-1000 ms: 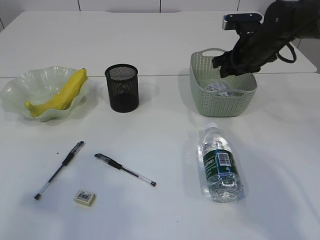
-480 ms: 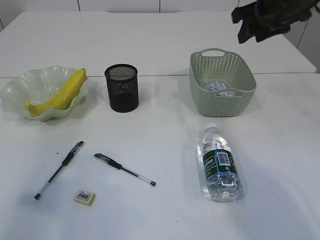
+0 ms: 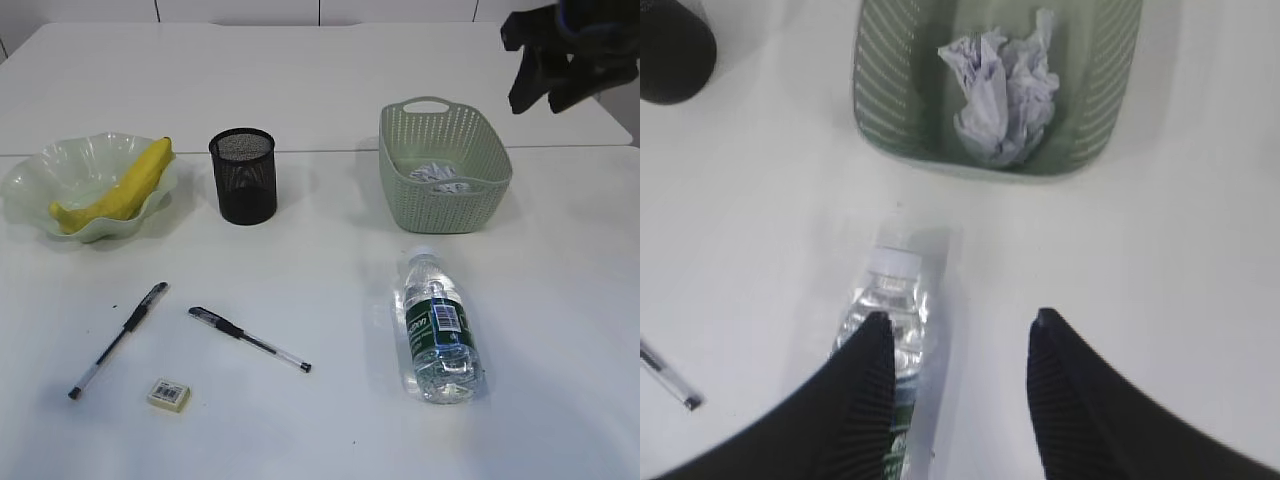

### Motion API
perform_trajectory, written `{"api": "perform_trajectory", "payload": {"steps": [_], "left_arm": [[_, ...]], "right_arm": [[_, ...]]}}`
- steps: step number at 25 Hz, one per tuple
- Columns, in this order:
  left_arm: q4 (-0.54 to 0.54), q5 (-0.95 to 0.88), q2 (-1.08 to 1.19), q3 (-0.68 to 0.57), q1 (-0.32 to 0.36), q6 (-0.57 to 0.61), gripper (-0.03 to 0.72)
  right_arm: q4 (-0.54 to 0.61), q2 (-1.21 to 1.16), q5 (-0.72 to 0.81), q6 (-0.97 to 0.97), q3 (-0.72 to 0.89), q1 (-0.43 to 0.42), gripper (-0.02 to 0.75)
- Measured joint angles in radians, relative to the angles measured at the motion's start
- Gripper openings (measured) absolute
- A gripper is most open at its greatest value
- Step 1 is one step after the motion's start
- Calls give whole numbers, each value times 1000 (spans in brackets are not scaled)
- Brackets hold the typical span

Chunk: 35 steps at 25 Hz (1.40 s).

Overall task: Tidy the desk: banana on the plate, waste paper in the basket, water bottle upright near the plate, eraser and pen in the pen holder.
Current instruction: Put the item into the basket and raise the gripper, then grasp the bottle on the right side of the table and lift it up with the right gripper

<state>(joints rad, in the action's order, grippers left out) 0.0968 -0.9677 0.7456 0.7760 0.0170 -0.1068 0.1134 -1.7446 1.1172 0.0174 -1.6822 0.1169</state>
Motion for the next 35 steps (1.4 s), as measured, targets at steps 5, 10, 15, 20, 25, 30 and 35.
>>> {"api": "perform_trajectory", "payload": {"steps": [5, 10, 15, 20, 25, 30, 35], "left_arm": [[34, 4, 0, 0, 0, 0, 328], [39, -16, 0, 0, 0, 0, 330], [39, -30, 0, 0, 0, 0, 361], [39, -38, 0, 0, 0, 0, 369], [39, -65, 0, 0, 0, 0, 370], [39, -66, 0, 0, 0, 0, 371], [39, -66, 0, 0, 0, 0, 370]], "right_arm": [[47, 78, -4, -9, 210, 0, 327], [135, 103, -20, 43, 376, 33, 327], [119, 101, -87, 45, 395, 147, 327], [110, 43, -142, 1, 395, 214, 365], [88, -15, -156, -53, 377, 215, 476], [38, -86, -129, -172, 297, 217, 496], [-17, -194, 6, -232, 155, 217, 498]]}}
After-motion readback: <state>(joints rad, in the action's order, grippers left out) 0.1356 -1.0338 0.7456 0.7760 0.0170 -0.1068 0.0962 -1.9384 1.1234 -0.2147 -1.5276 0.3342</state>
